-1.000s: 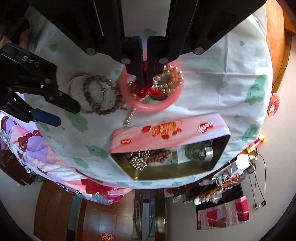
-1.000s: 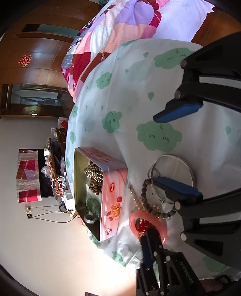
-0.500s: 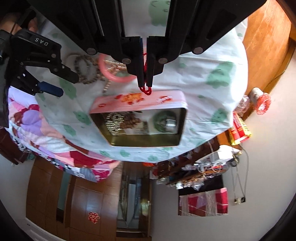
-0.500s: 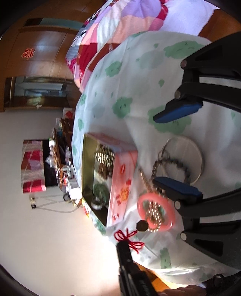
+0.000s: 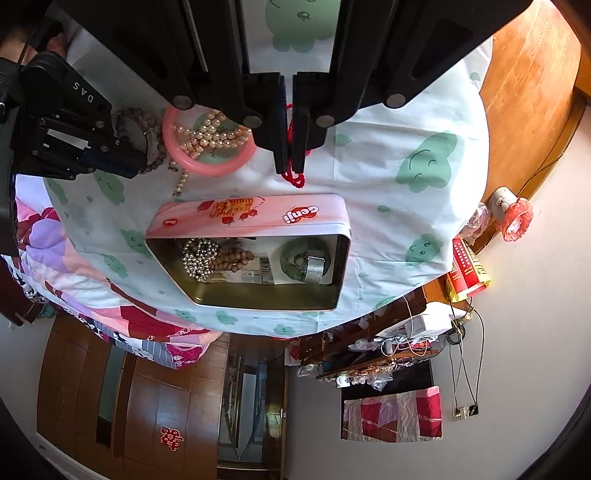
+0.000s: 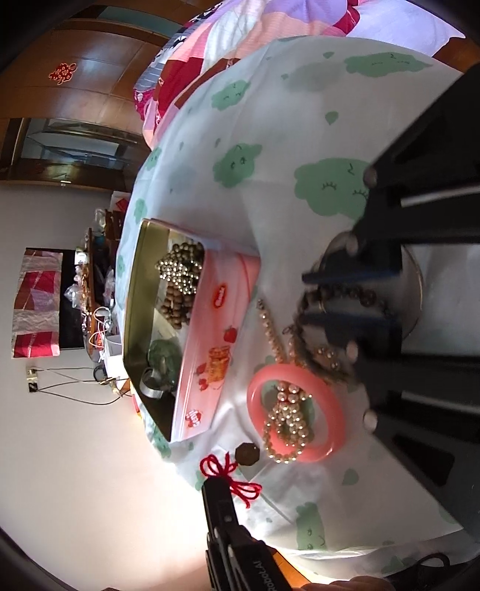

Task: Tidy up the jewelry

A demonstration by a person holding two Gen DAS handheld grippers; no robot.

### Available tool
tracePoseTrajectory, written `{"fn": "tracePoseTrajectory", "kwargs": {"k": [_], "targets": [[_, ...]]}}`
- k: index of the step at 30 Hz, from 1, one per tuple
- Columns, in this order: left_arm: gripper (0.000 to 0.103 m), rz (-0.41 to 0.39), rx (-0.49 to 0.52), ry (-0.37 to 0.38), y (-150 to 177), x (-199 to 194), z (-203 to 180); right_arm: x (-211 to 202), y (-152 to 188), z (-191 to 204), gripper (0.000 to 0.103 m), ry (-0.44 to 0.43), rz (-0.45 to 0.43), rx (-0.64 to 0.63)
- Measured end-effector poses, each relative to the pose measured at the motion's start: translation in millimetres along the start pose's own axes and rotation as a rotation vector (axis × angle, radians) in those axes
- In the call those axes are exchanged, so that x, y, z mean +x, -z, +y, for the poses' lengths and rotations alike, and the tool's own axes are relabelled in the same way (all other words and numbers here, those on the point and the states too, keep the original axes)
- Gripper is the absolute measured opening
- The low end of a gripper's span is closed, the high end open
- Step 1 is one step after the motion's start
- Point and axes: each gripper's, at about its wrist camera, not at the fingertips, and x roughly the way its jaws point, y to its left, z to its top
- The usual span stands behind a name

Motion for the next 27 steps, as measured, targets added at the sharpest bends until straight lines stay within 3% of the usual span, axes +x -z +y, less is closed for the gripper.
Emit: {"fn": "tracePoseTrajectory", "kwargs": {"k": [18, 24, 25, 27], "targets": [[0.000, -0.040, -0.013, 0.006, -13, -16, 5, -46, -23, -11, 0.006, 0.011, -0.149, 0.032], [0.000, -0.034, -0.008, 0.002, -12, -14, 7, -42, -22, -12, 0.006, -0.005, -0.126, 0.017], [0.000, -0.029, -0.008, 0.001, -11, -12, 7, -41, -21, -12, 0.010, -0.007, -0.119, 0.018], [0.000, -0.015, -0.009, 0.004, -7, -9, 7, -37, -17, -12, 0.038, -0.015, -0.100, 0.023]]}}
